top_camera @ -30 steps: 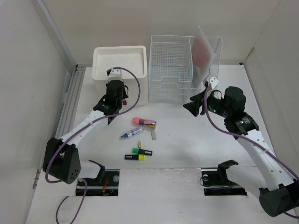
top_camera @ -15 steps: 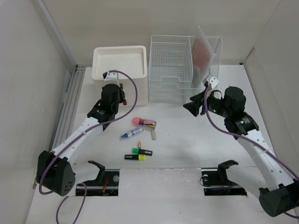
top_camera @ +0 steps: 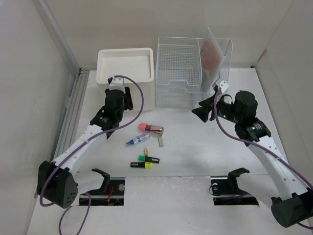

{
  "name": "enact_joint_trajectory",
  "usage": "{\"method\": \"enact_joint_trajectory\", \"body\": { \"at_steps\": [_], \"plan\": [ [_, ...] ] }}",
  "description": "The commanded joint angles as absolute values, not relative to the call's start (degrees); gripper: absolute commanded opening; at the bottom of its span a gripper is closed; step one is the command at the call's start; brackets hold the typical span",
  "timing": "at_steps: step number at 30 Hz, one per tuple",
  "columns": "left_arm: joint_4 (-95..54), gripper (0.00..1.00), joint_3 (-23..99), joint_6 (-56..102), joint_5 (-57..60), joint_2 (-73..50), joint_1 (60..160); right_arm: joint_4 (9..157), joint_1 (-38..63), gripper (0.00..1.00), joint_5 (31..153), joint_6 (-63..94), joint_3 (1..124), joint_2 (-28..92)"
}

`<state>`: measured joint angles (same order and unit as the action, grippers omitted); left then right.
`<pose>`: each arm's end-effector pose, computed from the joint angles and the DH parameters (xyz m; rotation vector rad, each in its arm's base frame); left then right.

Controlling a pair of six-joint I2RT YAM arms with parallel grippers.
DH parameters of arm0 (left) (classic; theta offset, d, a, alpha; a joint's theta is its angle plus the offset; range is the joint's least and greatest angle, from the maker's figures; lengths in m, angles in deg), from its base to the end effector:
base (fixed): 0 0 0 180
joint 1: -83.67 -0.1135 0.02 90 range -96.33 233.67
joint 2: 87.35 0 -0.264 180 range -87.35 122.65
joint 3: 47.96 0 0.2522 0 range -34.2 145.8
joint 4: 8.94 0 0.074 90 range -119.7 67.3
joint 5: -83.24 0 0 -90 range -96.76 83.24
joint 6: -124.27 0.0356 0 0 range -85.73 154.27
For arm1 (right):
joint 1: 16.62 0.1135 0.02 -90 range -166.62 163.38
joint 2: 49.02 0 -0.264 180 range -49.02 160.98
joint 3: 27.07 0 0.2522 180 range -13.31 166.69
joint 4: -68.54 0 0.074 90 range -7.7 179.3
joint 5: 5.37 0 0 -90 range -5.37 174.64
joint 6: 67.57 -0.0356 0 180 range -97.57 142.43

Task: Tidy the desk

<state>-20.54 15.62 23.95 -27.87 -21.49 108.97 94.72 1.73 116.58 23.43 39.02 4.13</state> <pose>0.2479 -0.1030 0.3187 -0.0254 1.7977 -0.1104 0.1924 0.0836 0.3574 -0.6963 1.6852 0.7157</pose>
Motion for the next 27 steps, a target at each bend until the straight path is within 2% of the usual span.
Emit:
{"method": "enact_joint_trajectory", "body": {
  "at_steps": [1,9,27],
  "plan": [
    [-18.7,0.50,16.9,24.5,-27.6,-21.0,109.1,92.8,1.4,0.60,116.5,22.6,39.5,2.8],
    [-18.2,0.51,21.8,25.7,-28.7,-13.6,109.1,92.8,1.4,0.60,116.5,22.6,39.5,2.8],
    [-16.1,0.48,25.0,27.3,-32.4,-10.7,109.1,92.8,1.4,0.60,116.5,22.6,39.5,2.8]
  ]
}}
